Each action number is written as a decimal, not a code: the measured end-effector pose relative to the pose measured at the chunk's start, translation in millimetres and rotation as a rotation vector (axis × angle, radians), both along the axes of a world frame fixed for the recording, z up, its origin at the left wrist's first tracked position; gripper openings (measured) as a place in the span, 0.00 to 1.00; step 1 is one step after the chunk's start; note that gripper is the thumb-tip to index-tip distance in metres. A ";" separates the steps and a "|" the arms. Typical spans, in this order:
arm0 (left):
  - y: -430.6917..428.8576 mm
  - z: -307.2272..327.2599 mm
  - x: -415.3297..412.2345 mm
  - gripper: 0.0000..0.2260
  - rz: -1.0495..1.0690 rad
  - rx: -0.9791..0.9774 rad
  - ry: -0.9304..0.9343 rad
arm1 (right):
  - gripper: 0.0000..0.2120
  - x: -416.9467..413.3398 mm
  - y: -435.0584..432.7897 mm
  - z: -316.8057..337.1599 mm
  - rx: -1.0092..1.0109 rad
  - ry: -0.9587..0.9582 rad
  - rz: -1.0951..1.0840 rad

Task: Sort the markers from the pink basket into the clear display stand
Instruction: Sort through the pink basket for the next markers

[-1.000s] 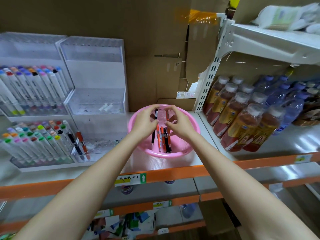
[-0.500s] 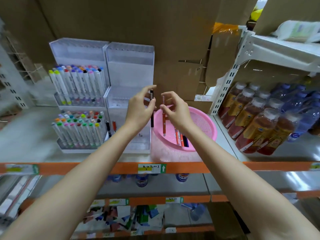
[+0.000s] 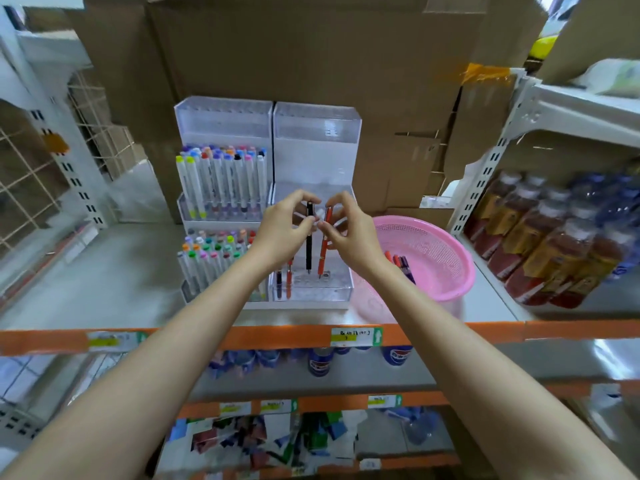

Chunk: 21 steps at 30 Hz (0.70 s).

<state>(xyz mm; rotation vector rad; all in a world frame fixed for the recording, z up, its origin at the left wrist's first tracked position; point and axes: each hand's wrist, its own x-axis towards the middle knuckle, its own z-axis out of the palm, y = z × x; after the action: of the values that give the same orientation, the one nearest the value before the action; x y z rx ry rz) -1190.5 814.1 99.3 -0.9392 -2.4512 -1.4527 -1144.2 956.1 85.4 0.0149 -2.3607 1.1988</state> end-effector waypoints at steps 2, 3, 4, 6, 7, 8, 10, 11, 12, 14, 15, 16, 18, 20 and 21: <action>-4.1 0.3 -2.5 0.10 -0.035 -0.014 -0.016 | 0.11 -2.1 -6.4 -2.0 0.031 0.002 -0.027; -5.8 0.3 -3.6 0.09 -0.051 -0.015 -0.022 | 0.12 -3.1 -8.9 -3.3 0.041 0.003 -0.043; -7.3 0.0 -4.9 0.09 -0.064 -0.013 -0.030 | 0.12 -4.0 -11.0 -4.8 0.044 0.004 -0.061; -9.8 -1.2 -8.2 0.08 -0.087 -0.011 -0.042 | 0.12 -5.2 -13.9 -6.8 0.056 0.006 -0.099; -11.1 -2.0 -10.3 0.08 -0.098 -0.017 -0.043 | 0.12 -5.7 -15.0 -7.7 0.063 0.007 -0.115; -12.5 -3.0 -12.1 0.08 -0.109 -0.023 -0.042 | 0.12 -5.8 -15.8 -8.4 0.067 0.006 -0.126; -14.9 -4.8 -14.8 0.07 -0.132 -0.024 -0.034 | 0.12 -5.9 -17.2 -9.3 0.071 0.003 -0.139; -16.2 -5.6 -15.4 0.07 -0.142 -0.024 -0.028 | 0.12 -5.8 -17.8 -9.9 0.069 0.001 -0.143; -17.6 -6.4 -16.1 0.07 -0.148 -0.025 -0.022 | 0.12 -5.8 -18.5 -10.3 0.068 0.000 -0.146; -19.7 -8.0 -17.2 0.06 -0.162 -0.030 -0.026 | 0.12 -5.2 -20.1 -10.7 0.074 0.005 -0.152; -20.1 -9.1 -17.6 0.06 -0.169 -0.035 -0.032 | 0.12 -4.9 -20.7 -10.7 0.082 0.007 -0.152; -20.3 -10.0 -17.7 0.06 -0.172 -0.042 -0.037 | 0.12 -4.5 -21.2 -10.4 0.089 0.007 -0.150; -19.3 -10.9 -17.0 0.06 -0.176 -0.057 -0.030 | 0.11 -3.1 -21.4 -9.5 0.092 0.007 -0.147; -20.3 -12.5 -17.6 0.05 -0.172 -0.066 -0.029 | 0.11 -3.9 -23.6 -10.0 0.088 0.003 -0.136; -20.1 -12.2 -18.0 0.05 -0.168 -0.067 -0.029 | 0.10 -4.2 -24.3 -9.8 0.091 0.004 -0.131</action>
<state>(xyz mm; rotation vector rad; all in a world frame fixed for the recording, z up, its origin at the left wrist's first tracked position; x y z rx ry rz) -1208.5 794.0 87.2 -1.1719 -2.5092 -1.4511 -1148.4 931.8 75.6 -0.1052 -2.3714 1.0289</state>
